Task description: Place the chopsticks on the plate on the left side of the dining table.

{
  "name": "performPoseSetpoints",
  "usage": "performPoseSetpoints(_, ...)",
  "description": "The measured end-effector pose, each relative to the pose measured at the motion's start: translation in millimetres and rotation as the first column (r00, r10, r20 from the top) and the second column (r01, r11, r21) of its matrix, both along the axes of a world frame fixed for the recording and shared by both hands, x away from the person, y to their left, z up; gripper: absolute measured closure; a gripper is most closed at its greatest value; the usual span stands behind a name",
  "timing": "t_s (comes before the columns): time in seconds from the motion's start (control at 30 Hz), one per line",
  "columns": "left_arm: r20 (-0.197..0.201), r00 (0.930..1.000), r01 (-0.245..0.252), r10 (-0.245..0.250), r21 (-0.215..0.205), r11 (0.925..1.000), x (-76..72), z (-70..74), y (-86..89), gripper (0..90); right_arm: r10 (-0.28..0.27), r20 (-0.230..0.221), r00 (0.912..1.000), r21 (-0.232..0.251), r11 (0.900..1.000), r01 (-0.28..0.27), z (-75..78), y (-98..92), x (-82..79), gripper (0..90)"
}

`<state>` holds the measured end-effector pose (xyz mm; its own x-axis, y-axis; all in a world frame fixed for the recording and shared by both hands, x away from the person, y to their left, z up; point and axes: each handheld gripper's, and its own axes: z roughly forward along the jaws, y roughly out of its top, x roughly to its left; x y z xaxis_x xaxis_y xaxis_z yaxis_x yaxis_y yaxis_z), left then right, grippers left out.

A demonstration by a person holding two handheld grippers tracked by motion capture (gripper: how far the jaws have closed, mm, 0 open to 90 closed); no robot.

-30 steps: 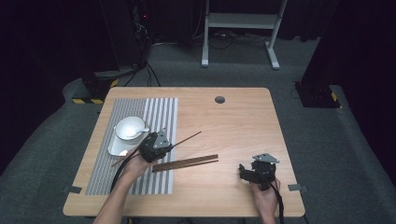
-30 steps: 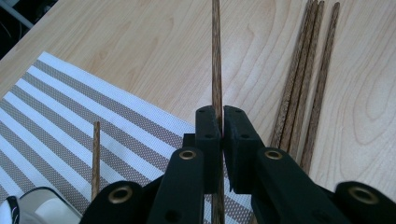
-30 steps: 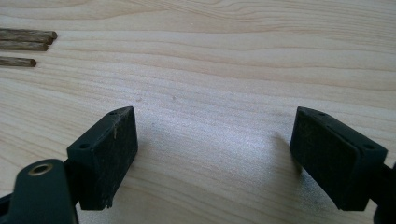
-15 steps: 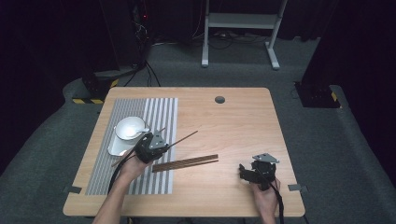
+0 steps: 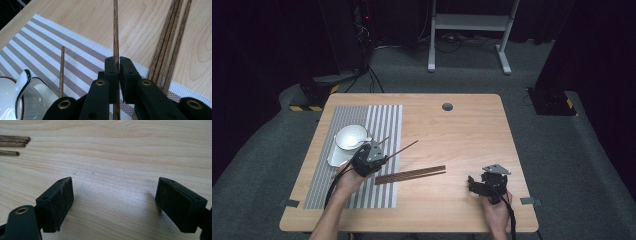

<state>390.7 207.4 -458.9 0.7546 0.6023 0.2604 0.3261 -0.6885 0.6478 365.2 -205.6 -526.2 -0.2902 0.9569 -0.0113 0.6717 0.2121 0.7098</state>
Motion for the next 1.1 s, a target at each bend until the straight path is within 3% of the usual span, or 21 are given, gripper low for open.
performPoseSetpoints(0.47,0.027,0.9994,-0.023,0.022,0.026,0.9994,-3.7,3.2,6.4,84.7,0.0,0.0,1.0,0.0,1.0,0.0,0.0,0.0,0.0,14.7)
performPoseSetpoints(1.1,0.03,0.9981,-0.054,0.054,0.01,0.9985,-5.6,3.5,17.8,84.6,0.0,0.0,1.0,0.0,1.0,0.0,0.0,0.0,0.0,14.7)
